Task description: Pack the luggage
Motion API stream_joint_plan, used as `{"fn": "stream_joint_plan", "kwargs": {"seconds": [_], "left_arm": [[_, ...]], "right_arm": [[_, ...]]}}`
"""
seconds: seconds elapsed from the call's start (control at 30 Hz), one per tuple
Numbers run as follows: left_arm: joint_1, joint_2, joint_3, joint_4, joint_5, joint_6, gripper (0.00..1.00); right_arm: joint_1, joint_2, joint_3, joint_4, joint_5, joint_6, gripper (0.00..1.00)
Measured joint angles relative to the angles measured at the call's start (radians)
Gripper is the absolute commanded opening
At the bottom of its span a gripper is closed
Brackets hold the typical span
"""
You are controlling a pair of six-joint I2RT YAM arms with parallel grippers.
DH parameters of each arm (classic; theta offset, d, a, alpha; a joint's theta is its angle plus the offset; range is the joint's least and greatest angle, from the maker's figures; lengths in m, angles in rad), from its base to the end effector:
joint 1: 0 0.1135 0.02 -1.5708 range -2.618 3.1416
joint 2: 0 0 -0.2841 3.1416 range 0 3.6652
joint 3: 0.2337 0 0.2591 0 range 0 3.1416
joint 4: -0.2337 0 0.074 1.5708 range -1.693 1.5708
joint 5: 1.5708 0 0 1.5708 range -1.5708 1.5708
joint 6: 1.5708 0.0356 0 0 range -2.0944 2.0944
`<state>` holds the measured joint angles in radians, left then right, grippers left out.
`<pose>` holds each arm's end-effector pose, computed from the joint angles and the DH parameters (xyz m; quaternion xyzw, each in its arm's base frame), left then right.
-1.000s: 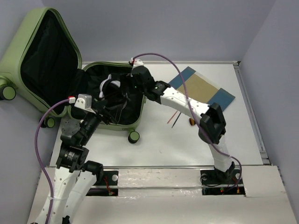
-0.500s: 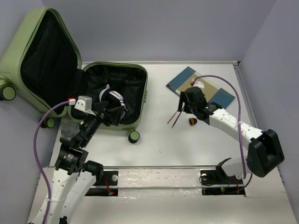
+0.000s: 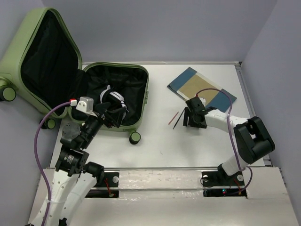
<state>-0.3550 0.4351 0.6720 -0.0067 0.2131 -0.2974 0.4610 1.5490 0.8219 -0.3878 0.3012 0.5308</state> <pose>0.0904 -0.0416 0.3756 0.1011 0.6150 -0.3123 0.7169 0.2640 0.1193 0.1778 0.0675 0.9613 -0.0222 0.2661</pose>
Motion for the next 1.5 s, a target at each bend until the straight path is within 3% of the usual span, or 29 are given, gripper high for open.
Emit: {"fn": "stream_joint_plan", "kwargs": {"seconds": [0.1, 0.23, 0.33, 0.43, 0.5, 0.6, 0.8, 0.9, 0.97, 1.03, 1.13, 1.23, 1.3, 1.47, 1.5], "left_arm": [[-0.004, 0.000, 0.000, 0.000, 0.000, 0.000, 0.99], [-0.007, 0.000, 0.000, 0.000, 0.000, 0.000, 0.99], [-0.011, 0.000, 0.000, 0.000, 0.000, 0.001, 0.99], [-0.013, 0.000, 0.000, 0.000, 0.000, 0.001, 0.99], [-0.014, 0.000, 0.000, -0.002, 0.000, 0.001, 0.99], [-0.016, 0.000, 0.000, -0.002, 0.000, 0.001, 0.99], [-0.016, 0.000, 0.000, -0.002, 0.000, 0.001, 0.99], [-0.016, 0.001, 0.000, -0.002, 0.002, 0.001, 0.99], [-0.013, 0.003, 0.000, -0.002, 0.005, 0.001, 0.99], [-0.009, 0.008, 0.000, -0.002, 0.007, 0.001, 0.99], [-0.006, 0.016, 0.000, -0.003, 0.007, 0.001, 0.99], [-0.003, 0.020, 0.000, -0.007, 0.006, 0.001, 0.99], [-0.003, 0.020, 0.000, -0.008, 0.008, 0.001, 0.99], [-0.003, 0.019, 0.000, -0.009, 0.011, 0.001, 0.99], [-0.003, 0.019, 0.000, -0.009, 0.012, 0.001, 0.99]], "right_arm": [[-0.010, 0.050, 0.047, 0.010, 0.001, -0.002, 0.72], [-0.015, 0.075, 0.069, 0.020, 0.009, -0.002, 0.77], [-0.019, 0.084, 0.079, 0.022, 0.010, -0.002, 0.62], [-0.023, 0.098, 0.093, 0.026, 0.014, -0.005, 0.38], [-0.023, 0.102, 0.098, 0.034, 0.018, -0.003, 0.28], [-0.023, 0.101, 0.098, 0.036, 0.021, -0.006, 0.22], [-0.003, 0.011, 0.096, 0.019, 0.019, -0.015, 0.21], [0.082, -0.037, 0.191, 0.004, -0.013, -0.019, 0.21], [0.146, 0.027, 0.339, -0.009, -0.051, -0.022, 0.41], [0.204, 0.143, 0.560, 0.016, -0.108, -0.027, 0.70], [0.259, 0.286, 0.830, 0.099, -0.190, -0.023, 0.83], [0.273, 0.326, 0.913, 0.153, -0.232, -0.017, 0.84], [0.265, 0.306, 0.875, 0.168, -0.230, -0.014, 0.77], [0.214, 0.182, 0.551, 0.189, -0.153, -0.010, 0.42], [0.199, 0.156, 0.473, 0.175, -0.126, -0.008, 0.39]]}}
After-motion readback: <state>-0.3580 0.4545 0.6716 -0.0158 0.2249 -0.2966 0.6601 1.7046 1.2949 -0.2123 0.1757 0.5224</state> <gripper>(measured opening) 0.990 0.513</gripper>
